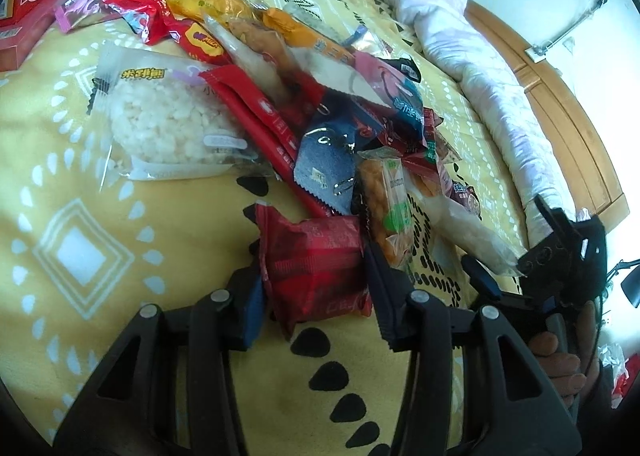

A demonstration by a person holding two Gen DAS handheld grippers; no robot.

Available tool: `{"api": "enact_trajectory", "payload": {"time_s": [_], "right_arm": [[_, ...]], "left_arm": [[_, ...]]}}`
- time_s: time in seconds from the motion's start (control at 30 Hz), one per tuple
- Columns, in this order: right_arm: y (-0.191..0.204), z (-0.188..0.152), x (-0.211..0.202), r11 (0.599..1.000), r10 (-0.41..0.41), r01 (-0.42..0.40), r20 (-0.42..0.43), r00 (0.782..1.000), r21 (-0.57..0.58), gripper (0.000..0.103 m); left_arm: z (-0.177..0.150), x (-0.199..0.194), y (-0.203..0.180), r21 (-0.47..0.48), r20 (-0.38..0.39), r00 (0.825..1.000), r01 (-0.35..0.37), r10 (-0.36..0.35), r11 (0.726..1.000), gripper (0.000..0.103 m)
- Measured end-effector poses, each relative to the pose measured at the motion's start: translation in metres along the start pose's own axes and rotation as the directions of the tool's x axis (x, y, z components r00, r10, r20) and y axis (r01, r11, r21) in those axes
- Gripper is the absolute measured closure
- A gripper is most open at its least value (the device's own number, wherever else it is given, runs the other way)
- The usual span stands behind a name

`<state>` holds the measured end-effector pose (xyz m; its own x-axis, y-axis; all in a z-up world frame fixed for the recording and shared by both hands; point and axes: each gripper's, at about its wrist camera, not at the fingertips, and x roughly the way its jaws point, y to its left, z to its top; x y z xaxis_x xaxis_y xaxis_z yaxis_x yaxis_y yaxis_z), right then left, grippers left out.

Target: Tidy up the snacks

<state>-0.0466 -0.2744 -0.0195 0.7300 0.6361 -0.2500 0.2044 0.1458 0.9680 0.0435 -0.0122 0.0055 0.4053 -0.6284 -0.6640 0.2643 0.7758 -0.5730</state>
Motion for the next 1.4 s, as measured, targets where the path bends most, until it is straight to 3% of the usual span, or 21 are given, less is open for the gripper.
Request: {"api": "enact_trajectory", "payload": {"time_s": [0.13,0.23,0.3,0.37,0.4,0.57,0.7,0.83,1.0,1.1,1.2,1.37,1.4], "right_arm": [[0.005,-0.001,-0.011,0.997,-0.075,0.076,0.027,0.997,-0.024,0.025],[0.003,0.004,-0.013,0.997,-0.081,0.082,0.071,0.994,-0.006,0.03],[0.0,0.01,-0.009,0.993,-0.118,0.12,0.089,0.989,-0.018,0.044],[-0.008,0.014,-0.01,0.987,-0.156,0.16,0.095,0.983,-0.031,0.07],[-0.008,0.015,-0.008,0.978,-0.194,0.2,0.091,0.977,-0.065,0.076],[0.012,0.001,-0.013,0.94,-0.245,0.253,0.062,0.967,-0.227,0.077],[0.046,-0.016,-0.024,0.925,-0.214,0.22,0.053,0.975,-0.308,0.077],[0.1,-0.035,-0.017,0.884,-0.177,0.177,0.041,0.983,-0.432,0.076],[0.186,-0.077,0.019,0.785,-0.123,0.074,-0.038,0.992,-0.616,0.076],[0.23,-0.107,0.051,0.735,-0.094,-0.008,-0.113,0.989,-0.678,0.076],[0.278,-0.147,0.098,0.681,-0.069,-0.104,-0.204,0.976,-0.725,0.076],[0.332,-0.221,0.176,0.604,-0.073,-0.231,-0.342,0.937,-0.762,0.076],[0.343,-0.24,0.195,0.591,-0.086,-0.257,-0.376,0.922,-0.765,0.077]], "left_arm": [[0.001,0.002,-0.001,0.004,-0.001,1.0,-0.012,0.012,1.0,0.056],[0.001,0.003,-0.005,0.017,-0.009,0.999,-0.033,0.033,0.999,0.057],[0.002,0.003,-0.009,0.026,-0.013,0.998,-0.057,0.057,0.998,0.06],[0.002,0.002,-0.012,0.029,-0.013,0.998,-0.066,0.066,0.997,0.062],[0.002,0.0,-0.013,0.033,-0.01,0.998,-0.067,0.068,0.997,0.063],[0.002,-0.024,-0.017,0.051,0.032,0.998,-0.062,0.06,0.997,0.066],[0.012,-0.065,-0.021,0.055,0.107,0.993,-0.064,0.058,0.996,0.067],[0.027,-0.119,-0.022,0.038,0.201,0.976,-0.091,0.082,0.995,0.067],[0.046,-0.221,-0.013,0.003,0.366,0.917,-0.173,0.16,0.985,0.068],[0.047,-0.29,0.003,-0.037,0.47,0.85,-0.252,0.239,0.967,0.068],[0.04,-0.356,0.033,-0.122,0.541,0.764,-0.343,0.352,0.931,0.068],[0.028,-0.432,0.097,-0.289,0.565,0.649,-0.423,0.509,0.859,0.068],[0.026,-0.44,0.11,-0.317,0.557,0.637,-0.43,0.532,0.846,0.068]]}}
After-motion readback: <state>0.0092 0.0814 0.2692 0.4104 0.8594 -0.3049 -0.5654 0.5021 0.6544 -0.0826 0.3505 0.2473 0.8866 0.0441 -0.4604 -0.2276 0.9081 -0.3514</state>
